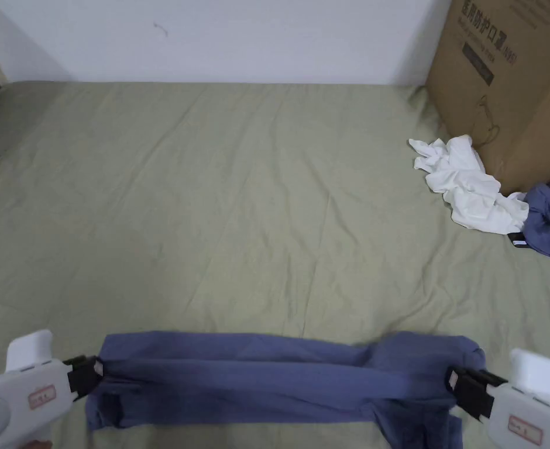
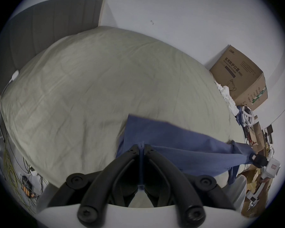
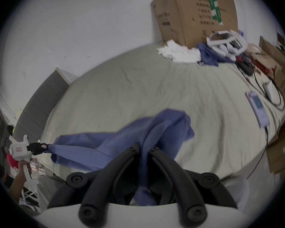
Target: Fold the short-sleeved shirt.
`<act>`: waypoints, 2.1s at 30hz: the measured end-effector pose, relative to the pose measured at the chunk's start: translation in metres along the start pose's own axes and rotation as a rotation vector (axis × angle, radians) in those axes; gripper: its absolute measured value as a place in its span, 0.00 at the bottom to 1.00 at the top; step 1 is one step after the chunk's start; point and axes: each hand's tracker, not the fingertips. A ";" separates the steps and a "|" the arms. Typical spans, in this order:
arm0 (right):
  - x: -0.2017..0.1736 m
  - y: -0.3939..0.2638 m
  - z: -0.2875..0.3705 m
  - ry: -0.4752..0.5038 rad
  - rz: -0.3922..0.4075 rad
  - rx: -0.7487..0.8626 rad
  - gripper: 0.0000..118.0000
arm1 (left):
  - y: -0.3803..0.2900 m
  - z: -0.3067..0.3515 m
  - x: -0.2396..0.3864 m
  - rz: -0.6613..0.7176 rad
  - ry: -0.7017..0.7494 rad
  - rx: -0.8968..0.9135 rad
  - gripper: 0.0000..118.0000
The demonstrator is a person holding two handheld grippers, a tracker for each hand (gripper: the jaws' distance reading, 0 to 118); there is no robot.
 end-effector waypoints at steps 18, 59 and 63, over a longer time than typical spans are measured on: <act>-0.001 -0.002 0.004 -0.059 -0.042 0.030 0.92 | -0.022 -0.002 0.008 0.001 0.003 0.061 0.90; -0.146 0.086 0.077 -0.100 0.340 0.654 0.03 | 0.082 0.068 0.062 -0.051 -0.310 0.399 0.03; -0.146 0.086 0.068 -0.103 0.340 0.629 0.03 | 0.087 0.043 0.019 0.074 -0.387 0.228 0.03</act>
